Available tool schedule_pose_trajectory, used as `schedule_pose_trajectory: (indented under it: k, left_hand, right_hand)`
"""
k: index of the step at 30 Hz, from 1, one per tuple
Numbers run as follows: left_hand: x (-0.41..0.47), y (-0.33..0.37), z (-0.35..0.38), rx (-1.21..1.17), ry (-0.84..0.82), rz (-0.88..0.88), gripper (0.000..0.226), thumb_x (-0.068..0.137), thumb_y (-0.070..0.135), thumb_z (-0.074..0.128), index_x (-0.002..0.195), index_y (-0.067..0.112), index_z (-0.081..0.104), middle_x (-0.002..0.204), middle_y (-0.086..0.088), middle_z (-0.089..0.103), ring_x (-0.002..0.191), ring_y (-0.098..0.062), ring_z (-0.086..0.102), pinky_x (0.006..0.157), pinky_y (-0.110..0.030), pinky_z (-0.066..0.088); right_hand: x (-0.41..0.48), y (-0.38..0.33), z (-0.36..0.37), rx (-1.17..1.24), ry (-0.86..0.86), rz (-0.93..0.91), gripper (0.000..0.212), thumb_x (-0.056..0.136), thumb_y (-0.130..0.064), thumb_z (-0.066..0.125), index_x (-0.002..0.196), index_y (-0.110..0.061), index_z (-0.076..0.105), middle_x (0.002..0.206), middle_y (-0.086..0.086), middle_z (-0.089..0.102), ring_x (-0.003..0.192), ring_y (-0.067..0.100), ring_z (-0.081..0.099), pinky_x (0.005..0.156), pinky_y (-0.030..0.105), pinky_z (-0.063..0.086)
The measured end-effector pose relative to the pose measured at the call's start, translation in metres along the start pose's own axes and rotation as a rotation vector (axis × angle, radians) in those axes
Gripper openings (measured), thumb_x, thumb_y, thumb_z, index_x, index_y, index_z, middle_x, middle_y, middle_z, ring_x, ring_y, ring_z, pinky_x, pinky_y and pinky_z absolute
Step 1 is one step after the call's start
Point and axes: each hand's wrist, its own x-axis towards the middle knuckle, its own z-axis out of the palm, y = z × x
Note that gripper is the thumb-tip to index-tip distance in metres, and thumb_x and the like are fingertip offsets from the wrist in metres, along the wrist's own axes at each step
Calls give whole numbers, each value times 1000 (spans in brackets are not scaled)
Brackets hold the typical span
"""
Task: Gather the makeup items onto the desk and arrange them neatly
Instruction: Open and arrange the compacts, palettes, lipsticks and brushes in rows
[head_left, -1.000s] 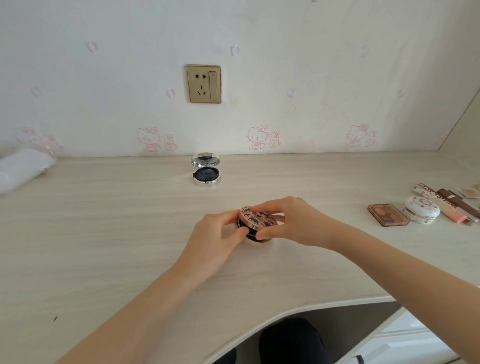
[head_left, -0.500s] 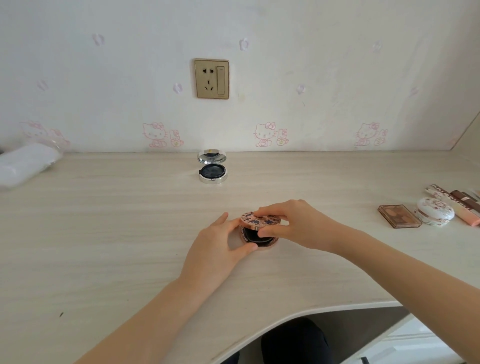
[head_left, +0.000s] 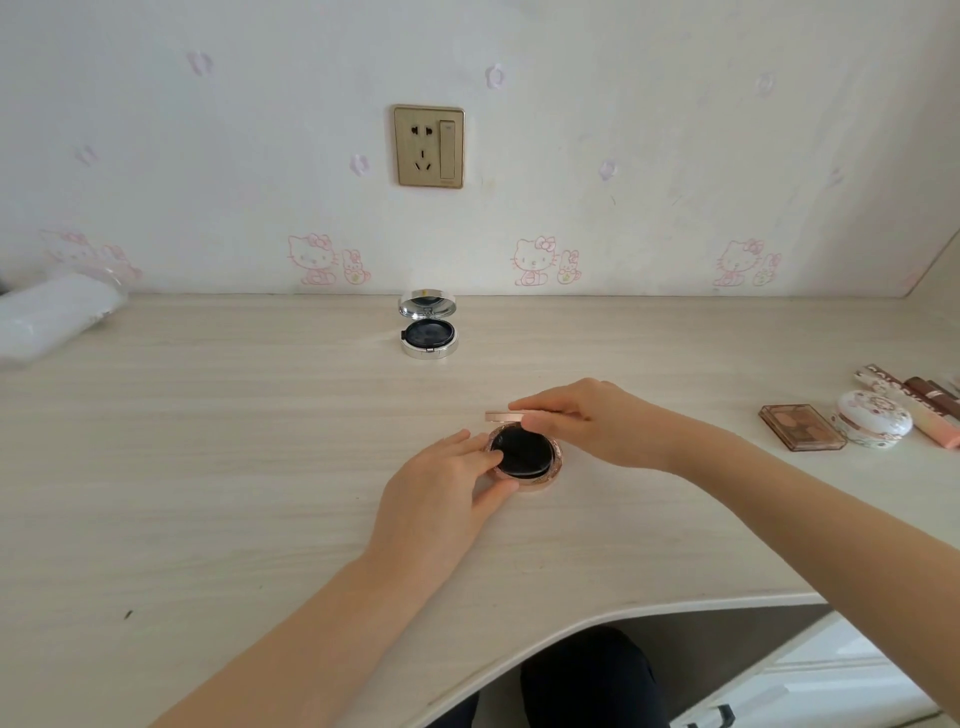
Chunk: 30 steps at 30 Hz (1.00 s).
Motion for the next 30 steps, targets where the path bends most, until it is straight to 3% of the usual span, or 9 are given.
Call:
schedule_pose_trajectory:
  k: [4, 10, 12, 14, 17, 20, 22, 25, 30]
  left_hand:
    - [0, 0, 0, 27, -12, 2, 37, 91, 48, 55, 126, 37, 60, 137, 23, 49, 133, 0, 38, 104, -20, 33]
    - [-1, 2, -1, 32, 11, -12, 39, 90, 48, 56, 125, 33, 62, 136, 18, 52, 127, -2, 45, 101, -20, 37]
    - [0, 2, -1, 31, 12, -17, 39, 90, 48, 56, 125, 32, 61, 136, 18, 52, 126, -2, 44, 100, -20, 36]
    - [0, 2, -1, 31, 14, -19, 39, 90, 49, 56, 125, 32, 61, 136, 17, 52, 125, -2, 45, 99, -19, 35]
    - [-1, 2, 0, 28, 38, -16, 39, 89, 48, 58, 123, 30, 64, 134, 16, 54, 123, -3, 48, 98, -18, 36]
    - [-1, 1, 0, 38, 51, -2, 39, 88, 48, 59, 122, 30, 64, 132, 14, 56, 122, -4, 49, 99, -19, 37]
    - [-1, 1, 1, 35, 55, 2, 38, 87, 47, 60, 121, 29, 66, 131, 12, 58, 121, -6, 51, 99, -20, 38]
    - [-1, 1, 2, 32, 73, 5, 35, 85, 43, 66, 114, 25, 70, 125, 9, 63, 114, -11, 58, 95, -26, 44]
    - [-1, 1, 3, 44, 124, 35, 31, 80, 36, 73, 108, 21, 73, 118, 5, 68, 105, -16, 64, 87, -29, 50]
  right_hand:
    - [8, -2, -8, -6, -50, 17, 37, 93, -55, 42, 112, -35, 67, 107, 2, 69, 103, 24, 61, 93, 40, 47]
    - [14, -4, -13, -31, -94, 35, 38, 97, -44, 42, 112, -19, 67, 111, 10, 66, 108, 29, 58, 98, 45, 44]
    - [15, -5, -14, -49, -120, 33, 39, 98, -41, 40, 109, -13, 65, 110, 13, 65, 102, 27, 60, 94, 39, 45]
    - [16, -7, -16, -46, -142, 34, 36, 99, -37, 40, 103, -13, 66, 96, 6, 65, 86, 17, 56, 81, 30, 45]
    - [17, -9, -18, -11, -135, 60, 33, 100, -37, 40, 91, -16, 65, 67, -17, 50, 60, -1, 42, 60, 11, 33]
    - [16, -7, -19, 29, -121, 102, 29, 100, -38, 40, 86, -24, 61, 52, -28, 48, 52, -8, 44, 54, 5, 34]
    - [14, -8, -18, 41, -122, 104, 30, 99, -41, 40, 96, -22, 64, 67, -29, 56, 65, -10, 50, 67, 9, 41]
    - [11, -9, -15, 49, -84, 98, 37, 99, -41, 39, 114, -17, 63, 106, -10, 64, 101, 10, 57, 94, 29, 46]
    - [-5, 0, 10, 54, 284, 150, 43, 100, -41, 35, 131, -17, 52, 128, -5, 58, 118, 15, 51, 91, 23, 35]
